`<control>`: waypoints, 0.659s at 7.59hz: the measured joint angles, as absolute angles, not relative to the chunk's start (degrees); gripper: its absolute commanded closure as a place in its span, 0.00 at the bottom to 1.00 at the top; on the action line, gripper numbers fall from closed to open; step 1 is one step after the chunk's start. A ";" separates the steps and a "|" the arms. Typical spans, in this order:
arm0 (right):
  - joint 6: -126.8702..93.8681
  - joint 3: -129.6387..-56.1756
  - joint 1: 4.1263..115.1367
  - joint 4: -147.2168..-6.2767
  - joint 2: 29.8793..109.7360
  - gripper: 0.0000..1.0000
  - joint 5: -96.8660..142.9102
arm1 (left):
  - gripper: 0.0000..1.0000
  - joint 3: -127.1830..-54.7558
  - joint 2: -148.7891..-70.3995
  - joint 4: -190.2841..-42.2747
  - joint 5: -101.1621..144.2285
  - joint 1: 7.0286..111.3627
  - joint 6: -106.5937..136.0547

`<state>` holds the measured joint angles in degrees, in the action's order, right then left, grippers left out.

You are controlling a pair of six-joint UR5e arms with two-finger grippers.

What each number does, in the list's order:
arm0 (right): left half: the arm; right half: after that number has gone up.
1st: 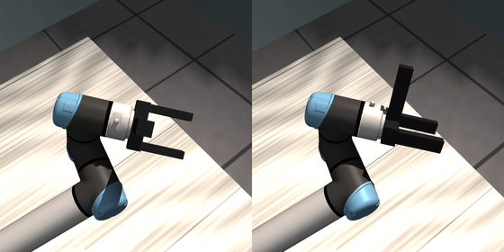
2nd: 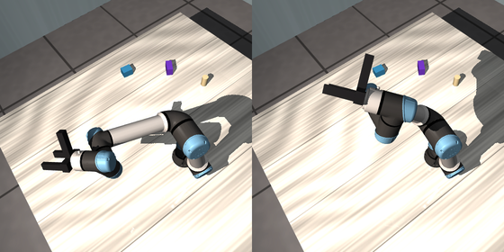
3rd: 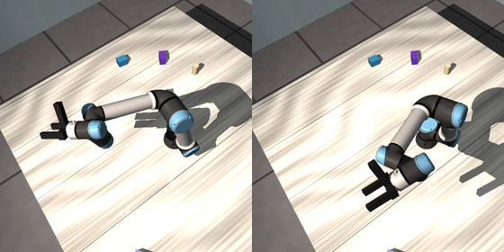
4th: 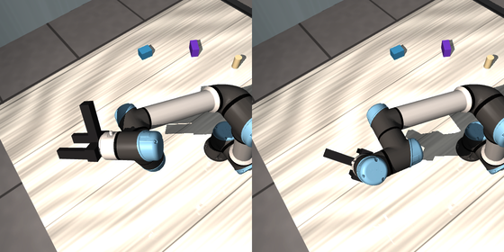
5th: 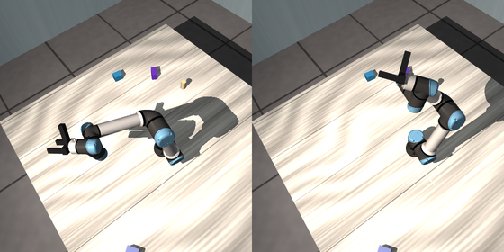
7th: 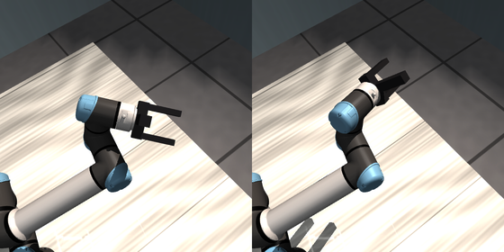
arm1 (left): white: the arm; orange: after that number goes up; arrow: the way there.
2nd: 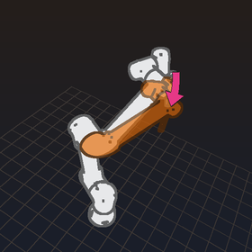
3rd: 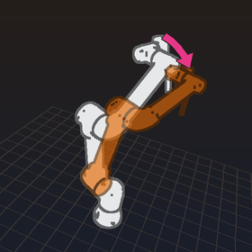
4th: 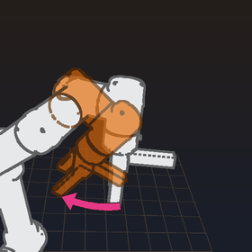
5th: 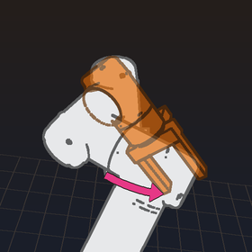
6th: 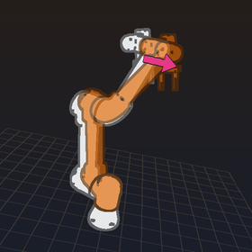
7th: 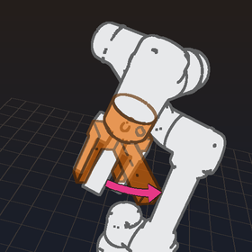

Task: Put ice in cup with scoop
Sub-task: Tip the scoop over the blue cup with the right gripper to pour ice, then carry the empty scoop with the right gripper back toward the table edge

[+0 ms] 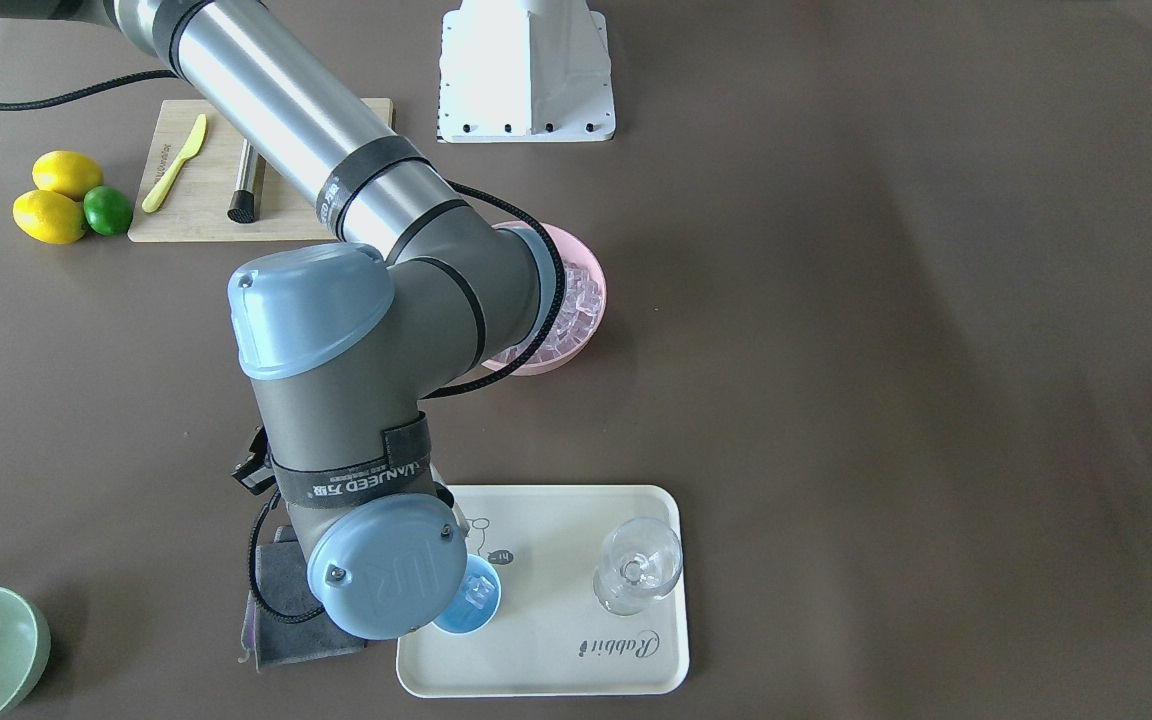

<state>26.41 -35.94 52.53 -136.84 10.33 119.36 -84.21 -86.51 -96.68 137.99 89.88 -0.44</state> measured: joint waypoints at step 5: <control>18.23 -70.83 55.90 -145.31 28.11 1.00 119.62 | 0.02 -84.19 -86.57 -96.68 137.99 89.82 -0.44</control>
<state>18.23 -70.83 55.90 -145.31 28.11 119.62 -84.19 -86.57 -96.68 137.99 89.82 -0.44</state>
